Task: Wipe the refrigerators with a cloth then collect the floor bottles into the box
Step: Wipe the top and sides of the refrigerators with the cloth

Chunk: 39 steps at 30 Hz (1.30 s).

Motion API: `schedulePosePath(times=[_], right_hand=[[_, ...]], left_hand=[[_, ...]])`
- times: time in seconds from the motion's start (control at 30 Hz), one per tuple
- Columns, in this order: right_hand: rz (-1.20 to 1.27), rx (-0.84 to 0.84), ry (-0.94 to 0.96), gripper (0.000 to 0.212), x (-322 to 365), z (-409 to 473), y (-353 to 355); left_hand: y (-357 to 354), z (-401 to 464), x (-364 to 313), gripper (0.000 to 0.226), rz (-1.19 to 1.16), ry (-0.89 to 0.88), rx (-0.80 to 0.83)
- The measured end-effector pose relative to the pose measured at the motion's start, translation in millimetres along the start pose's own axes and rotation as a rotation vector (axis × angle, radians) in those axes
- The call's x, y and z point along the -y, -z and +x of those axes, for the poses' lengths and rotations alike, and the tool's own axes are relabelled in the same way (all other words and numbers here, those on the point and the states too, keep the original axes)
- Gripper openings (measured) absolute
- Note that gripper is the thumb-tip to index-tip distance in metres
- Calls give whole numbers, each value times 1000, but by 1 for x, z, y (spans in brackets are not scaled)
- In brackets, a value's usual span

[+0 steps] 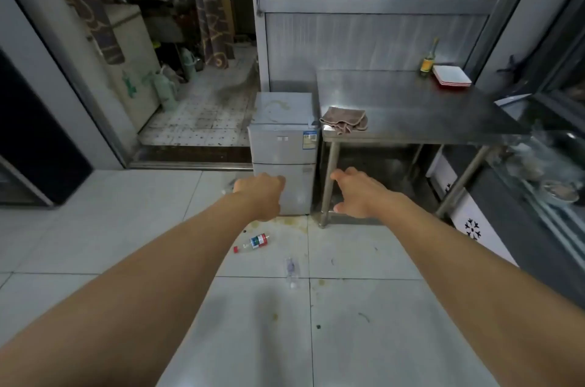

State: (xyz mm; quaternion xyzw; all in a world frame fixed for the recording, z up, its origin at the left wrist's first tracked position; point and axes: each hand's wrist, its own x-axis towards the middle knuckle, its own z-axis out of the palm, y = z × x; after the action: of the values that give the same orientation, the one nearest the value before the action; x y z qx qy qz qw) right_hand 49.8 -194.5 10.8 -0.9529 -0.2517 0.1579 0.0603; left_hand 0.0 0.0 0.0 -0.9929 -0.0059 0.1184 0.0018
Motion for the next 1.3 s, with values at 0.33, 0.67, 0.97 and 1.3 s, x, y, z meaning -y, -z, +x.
schedulePosePath(times=[0.33,0.67,0.97,1.3], right_hand=[[43,4,-69,66,16,120,-3],[81,-63,-278,68,-4,233,19],[142,-104,-384,65,-99,341,26],[223,-246,-564,61,-216,480,5]], left_hand=[[-1,105,77,39,-45,-74,36],[27,257,141,42,-34,-171,83],[26,387,109,47,-53,-228,88],[-4,525,65,44,-35,-156,86]])
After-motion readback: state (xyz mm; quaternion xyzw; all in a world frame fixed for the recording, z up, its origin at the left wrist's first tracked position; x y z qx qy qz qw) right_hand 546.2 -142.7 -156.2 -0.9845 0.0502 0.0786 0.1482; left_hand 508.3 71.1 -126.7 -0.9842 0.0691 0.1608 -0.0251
